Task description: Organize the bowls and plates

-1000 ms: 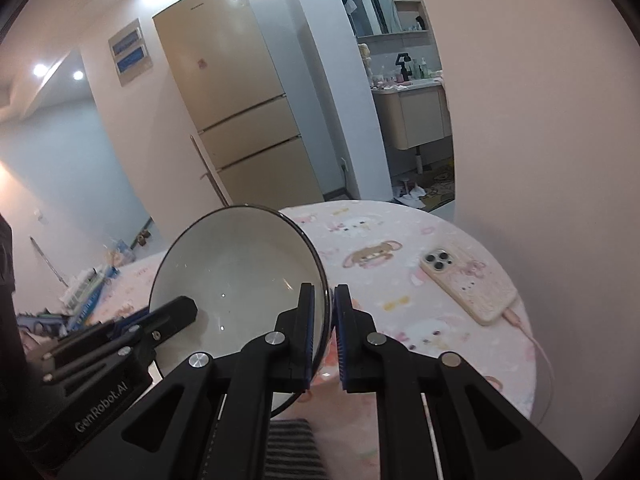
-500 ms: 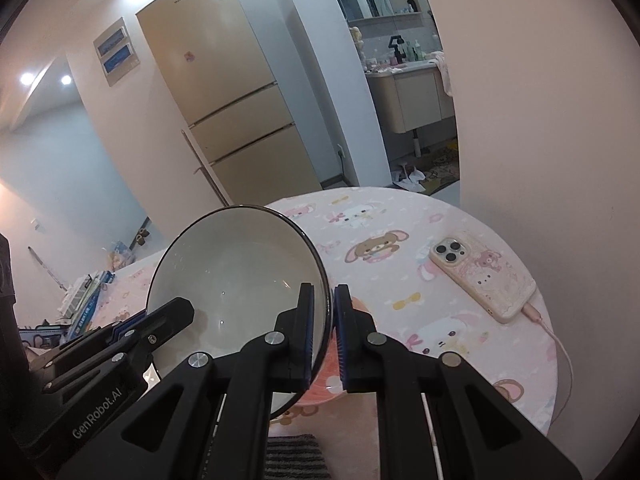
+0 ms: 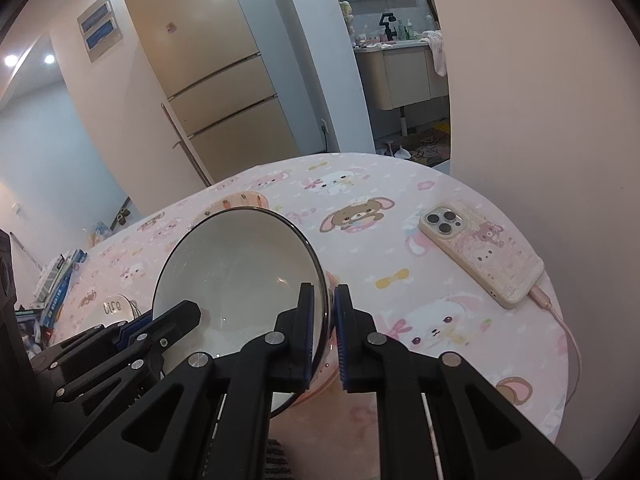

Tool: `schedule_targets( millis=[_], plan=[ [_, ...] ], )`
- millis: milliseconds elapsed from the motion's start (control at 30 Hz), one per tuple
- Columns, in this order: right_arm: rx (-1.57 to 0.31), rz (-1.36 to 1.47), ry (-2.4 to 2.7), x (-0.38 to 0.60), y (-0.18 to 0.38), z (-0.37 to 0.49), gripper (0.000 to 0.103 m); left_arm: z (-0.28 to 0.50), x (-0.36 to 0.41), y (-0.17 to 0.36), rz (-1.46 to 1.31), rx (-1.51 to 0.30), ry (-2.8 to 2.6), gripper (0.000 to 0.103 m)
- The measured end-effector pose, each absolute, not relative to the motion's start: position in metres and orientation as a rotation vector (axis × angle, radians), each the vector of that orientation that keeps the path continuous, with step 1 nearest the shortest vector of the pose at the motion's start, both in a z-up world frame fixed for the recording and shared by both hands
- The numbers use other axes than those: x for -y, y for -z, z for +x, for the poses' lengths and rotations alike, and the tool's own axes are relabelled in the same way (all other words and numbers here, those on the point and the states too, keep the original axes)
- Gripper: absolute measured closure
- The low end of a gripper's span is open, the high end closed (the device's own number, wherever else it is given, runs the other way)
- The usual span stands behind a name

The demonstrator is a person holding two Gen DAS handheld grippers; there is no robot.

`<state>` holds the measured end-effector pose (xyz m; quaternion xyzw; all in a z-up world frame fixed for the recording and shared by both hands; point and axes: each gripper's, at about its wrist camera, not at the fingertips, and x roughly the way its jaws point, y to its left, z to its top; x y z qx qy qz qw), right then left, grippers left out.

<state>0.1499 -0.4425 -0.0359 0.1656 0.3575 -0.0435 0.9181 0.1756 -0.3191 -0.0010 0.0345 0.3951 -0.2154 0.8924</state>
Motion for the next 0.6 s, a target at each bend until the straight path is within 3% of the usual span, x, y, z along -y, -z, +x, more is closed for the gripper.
schedule_targets(
  millis=[600],
  plan=[
    [-0.757, 0.224, 0.133, 0.429, 0.055, 0.157, 0.093, 0.176, 0.33, 0.022, 0.16, -0.818, 0.378, 0.09]
  ],
)
